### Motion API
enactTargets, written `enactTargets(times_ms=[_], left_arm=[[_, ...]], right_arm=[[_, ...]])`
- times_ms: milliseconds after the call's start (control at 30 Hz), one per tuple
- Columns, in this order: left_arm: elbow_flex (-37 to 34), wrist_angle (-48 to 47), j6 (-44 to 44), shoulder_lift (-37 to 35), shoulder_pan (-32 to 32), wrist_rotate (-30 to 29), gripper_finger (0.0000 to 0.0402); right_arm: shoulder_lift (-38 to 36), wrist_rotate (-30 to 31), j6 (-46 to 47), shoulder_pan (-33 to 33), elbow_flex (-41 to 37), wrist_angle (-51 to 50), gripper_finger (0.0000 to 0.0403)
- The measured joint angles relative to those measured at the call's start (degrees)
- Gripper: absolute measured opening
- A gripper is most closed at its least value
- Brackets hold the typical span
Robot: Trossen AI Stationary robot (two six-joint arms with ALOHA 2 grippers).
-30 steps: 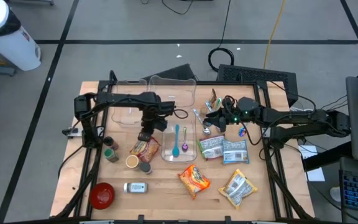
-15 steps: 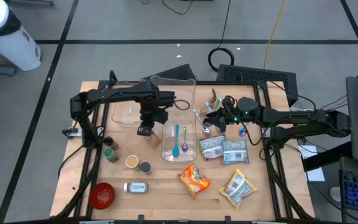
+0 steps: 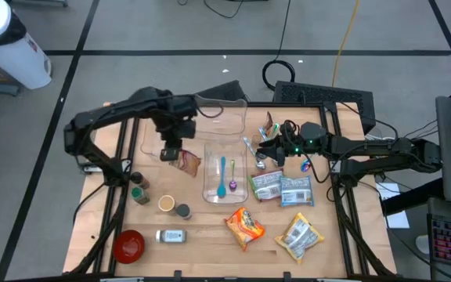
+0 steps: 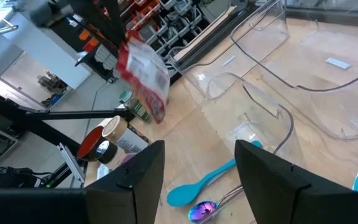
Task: Pick & Place Food Item
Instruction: Put the red noodle pack into the top left transparent bin
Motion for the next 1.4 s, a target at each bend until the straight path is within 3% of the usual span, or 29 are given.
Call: enactTargets(times_ms=[400,967,1400], left_arm=[[0.0,0.03,-5.52,-9.69,6.75,-5.79,0.0],[-1.15,1.92,-3.28,-17.95,20.48,-17.6,0.0],[-16.94,17.76,-0.95,-24.06,27.65,-12.12,0.0]], right_arm=[[0.0,0.01,0.0,0.0,0.0,0.01,0.0187],[0.0,0.08,1.31,0.0,0.0,0.02,0.0187],[0.0,0.23,1.73,0.0,0.0,0.09,0.0187]])
